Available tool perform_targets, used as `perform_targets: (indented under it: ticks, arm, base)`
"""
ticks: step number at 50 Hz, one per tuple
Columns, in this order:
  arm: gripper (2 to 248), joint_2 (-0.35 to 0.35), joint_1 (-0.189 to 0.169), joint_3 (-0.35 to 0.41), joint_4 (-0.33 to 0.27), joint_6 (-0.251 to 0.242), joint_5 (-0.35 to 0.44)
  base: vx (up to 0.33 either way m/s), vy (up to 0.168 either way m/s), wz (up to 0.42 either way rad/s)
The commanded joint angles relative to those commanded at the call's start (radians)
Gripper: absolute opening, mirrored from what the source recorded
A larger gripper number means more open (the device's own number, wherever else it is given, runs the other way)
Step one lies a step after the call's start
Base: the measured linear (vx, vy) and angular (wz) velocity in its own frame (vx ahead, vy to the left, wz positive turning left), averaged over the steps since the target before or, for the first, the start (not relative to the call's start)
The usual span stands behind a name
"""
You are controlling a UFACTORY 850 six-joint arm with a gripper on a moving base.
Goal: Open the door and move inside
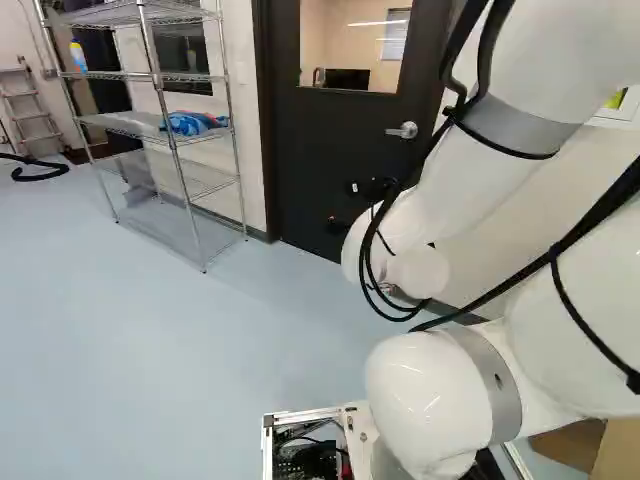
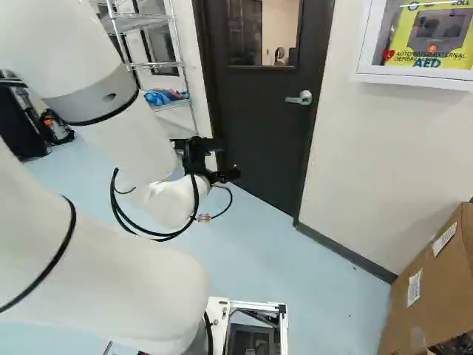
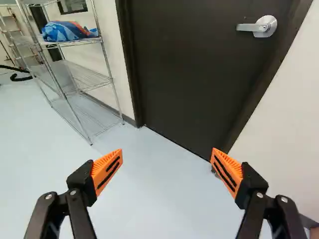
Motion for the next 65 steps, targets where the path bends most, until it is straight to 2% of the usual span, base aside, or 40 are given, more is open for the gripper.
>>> perform_targets:
  ticks: [65]
  arm:
    - [247, 0.000, 0.000, 0.000, 0.000, 0.000, 0.000]
  base:
    - [0.138, 0.054, -0.191]
